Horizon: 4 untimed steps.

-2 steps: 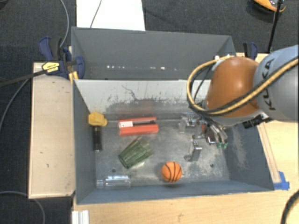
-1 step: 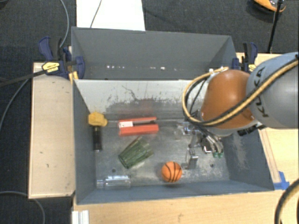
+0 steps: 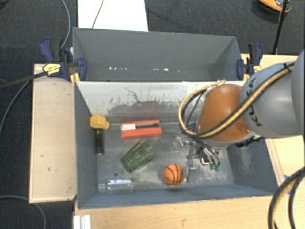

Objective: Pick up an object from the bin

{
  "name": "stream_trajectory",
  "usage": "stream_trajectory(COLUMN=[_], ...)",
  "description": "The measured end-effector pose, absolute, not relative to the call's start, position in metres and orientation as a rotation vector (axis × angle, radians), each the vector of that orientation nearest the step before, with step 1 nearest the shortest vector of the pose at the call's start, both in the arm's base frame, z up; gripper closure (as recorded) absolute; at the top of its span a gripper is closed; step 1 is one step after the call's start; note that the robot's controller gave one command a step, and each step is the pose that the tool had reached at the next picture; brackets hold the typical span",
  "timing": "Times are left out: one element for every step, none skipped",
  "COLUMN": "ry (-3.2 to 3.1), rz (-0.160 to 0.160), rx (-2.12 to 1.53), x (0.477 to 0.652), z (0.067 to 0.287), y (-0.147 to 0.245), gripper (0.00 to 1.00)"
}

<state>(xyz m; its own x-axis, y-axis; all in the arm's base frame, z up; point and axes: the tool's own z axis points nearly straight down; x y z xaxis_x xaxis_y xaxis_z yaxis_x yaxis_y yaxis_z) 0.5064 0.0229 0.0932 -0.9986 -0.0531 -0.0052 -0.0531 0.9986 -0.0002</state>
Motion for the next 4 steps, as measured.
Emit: stream_trajectory(ry=[3.136,3.117,3.123,3.116], rz=[-0.008,-0.001,0.000,0.001], rx=[-0.114,-0.118,-0.119,-0.116], x=[0.493,0.492,0.490,0.492], z=[0.073,0.078,0.076,0.077], y=[0.027,0.061,0.062,0.062], gripper=[0.00,1.00,0.00,1.00])
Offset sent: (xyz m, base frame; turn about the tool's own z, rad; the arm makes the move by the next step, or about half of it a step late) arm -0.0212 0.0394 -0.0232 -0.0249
